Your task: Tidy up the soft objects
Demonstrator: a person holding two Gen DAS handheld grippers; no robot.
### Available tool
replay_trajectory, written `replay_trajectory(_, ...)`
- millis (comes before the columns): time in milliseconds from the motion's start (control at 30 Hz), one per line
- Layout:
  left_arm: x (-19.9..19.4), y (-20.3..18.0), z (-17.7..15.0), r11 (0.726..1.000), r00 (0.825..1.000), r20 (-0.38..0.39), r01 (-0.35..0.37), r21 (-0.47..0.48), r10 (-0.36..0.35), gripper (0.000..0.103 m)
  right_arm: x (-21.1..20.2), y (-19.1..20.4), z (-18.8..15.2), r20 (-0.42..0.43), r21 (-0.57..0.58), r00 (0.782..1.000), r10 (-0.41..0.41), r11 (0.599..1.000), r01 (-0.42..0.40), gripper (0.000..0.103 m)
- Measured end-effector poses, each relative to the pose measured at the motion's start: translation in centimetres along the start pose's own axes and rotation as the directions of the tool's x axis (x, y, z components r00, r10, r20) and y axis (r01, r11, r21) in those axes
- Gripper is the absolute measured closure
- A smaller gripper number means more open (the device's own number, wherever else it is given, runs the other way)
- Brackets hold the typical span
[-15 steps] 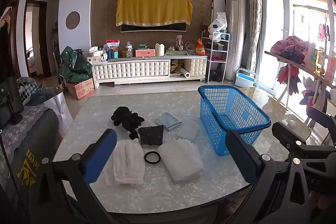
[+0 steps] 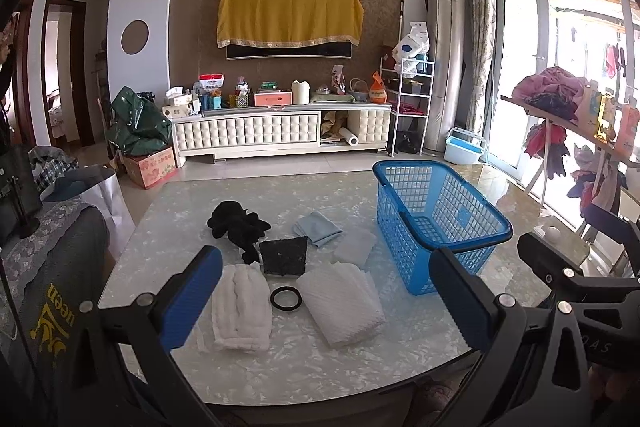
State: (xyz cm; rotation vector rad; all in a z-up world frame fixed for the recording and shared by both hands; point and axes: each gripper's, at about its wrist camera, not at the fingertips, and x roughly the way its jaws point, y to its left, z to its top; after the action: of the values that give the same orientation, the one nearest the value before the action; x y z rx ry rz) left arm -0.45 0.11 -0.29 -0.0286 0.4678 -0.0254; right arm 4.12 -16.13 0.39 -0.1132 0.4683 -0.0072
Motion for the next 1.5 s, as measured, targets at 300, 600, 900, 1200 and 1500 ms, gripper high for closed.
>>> replay_trajectory(300, 0.03, -0.34, 0.11, 1.000, 1.000, -0.002, 0.003, 0.009, -0.003, 0.000, 0.00, 0.00, 0.02, -0.003, -0.007, 1.000, -0.013, 1.000, 0.013, 0.000)
replay_trajectory(600, 0.18, -0.34, 0.03, 1.000, 1.000, -0.010, 0.008, 0.007, -0.008, 0.000, 0.03, 0.01, 0.04, -0.016, -0.010, 1.000, -0.016, 1.000, 0.016, 0.000)
replay_trajectory(900, 0.40, -0.48, -0.17, 0.999, 0.999, -0.019, 0.032, -0.003, -0.032, 0.000, -0.09, -0.02, 0.02, -0.023, -0.027, 0.999, -0.046, 0.999, 0.045, 0.000)
replay_trajectory(1200, 0.34, -0.63, -0.05, 0.999, 0.999, -0.014, 0.033, 0.019, -0.032, 0.000, -0.12, 0.19, -0.10, -0.028, -0.035, 0.996, -0.084, 0.996, 0.083, 0.000)
replay_trajectory(1500, 0.72, -0.79, -0.11, 0.999, 0.998, -0.029, 0.052, 0.013, -0.051, 0.000, 0.00, -0.11, -0.25, -0.043, -0.040, 0.994, -0.104, 0.994, 0.102, 0.000)
